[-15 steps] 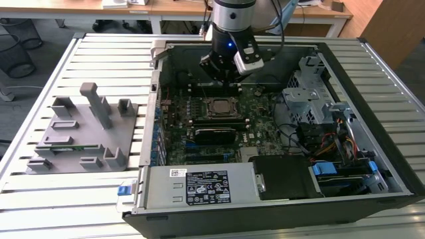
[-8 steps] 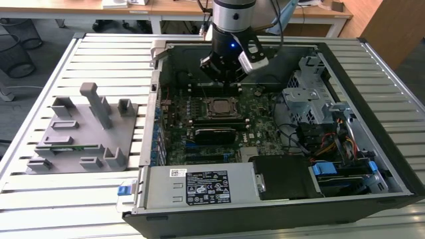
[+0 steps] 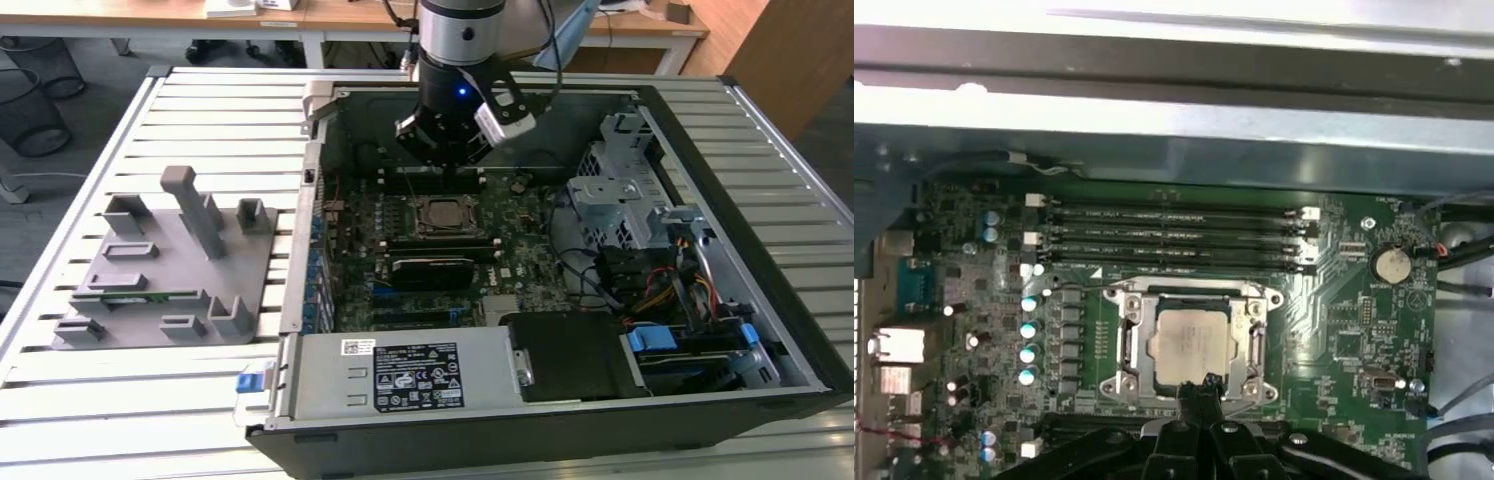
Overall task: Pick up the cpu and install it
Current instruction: 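Install the first cpu locking lever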
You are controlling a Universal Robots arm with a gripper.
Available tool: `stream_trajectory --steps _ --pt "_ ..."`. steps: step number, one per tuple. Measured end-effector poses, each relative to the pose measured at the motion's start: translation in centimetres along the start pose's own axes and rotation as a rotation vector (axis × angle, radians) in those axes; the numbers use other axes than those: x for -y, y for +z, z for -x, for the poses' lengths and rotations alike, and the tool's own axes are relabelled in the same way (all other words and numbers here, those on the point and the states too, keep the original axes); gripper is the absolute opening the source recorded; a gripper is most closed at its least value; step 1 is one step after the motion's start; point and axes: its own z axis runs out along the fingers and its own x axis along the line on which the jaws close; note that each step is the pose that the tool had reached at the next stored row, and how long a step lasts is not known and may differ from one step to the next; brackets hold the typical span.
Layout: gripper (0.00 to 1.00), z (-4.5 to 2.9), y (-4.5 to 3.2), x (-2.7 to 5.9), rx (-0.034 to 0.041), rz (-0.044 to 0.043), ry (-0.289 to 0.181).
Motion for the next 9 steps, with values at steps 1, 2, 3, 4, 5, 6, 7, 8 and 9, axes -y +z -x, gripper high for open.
stream_trajectory --steps 1,2,3,4,5,6,7,8,9 --pt "0.11 -0.14 0.0 -0.01 -0.0002 0.0 0.002" --pt "0.11 -0.24 0.0 -0.01 -0.001 0.0 0.004" --pt "0.11 -0.32 0.0 -0.02 -0.0021 0.0 0.006" --pt "0.11 -0.38 0.0 -0.02 -0.0041 0.0001 0.009" --pt "0.11 -0.41 -0.01 -0.01 -0.0066 0.0001 0.015" --pt "0.11 -0.44 -0.01 -0.01 -0.0089 0.0001 0.021" --pt "0.11 -0.46 -0.02 -0.01 -0.011 -0.0001 0.028" --pt "0.11 -0.47 -0.02 -0.01 -0.0129 -0.0002 0.037" --pt "0.11 -0.55 -0.01 -0.02 -0.0134 -0.0003 0.044"
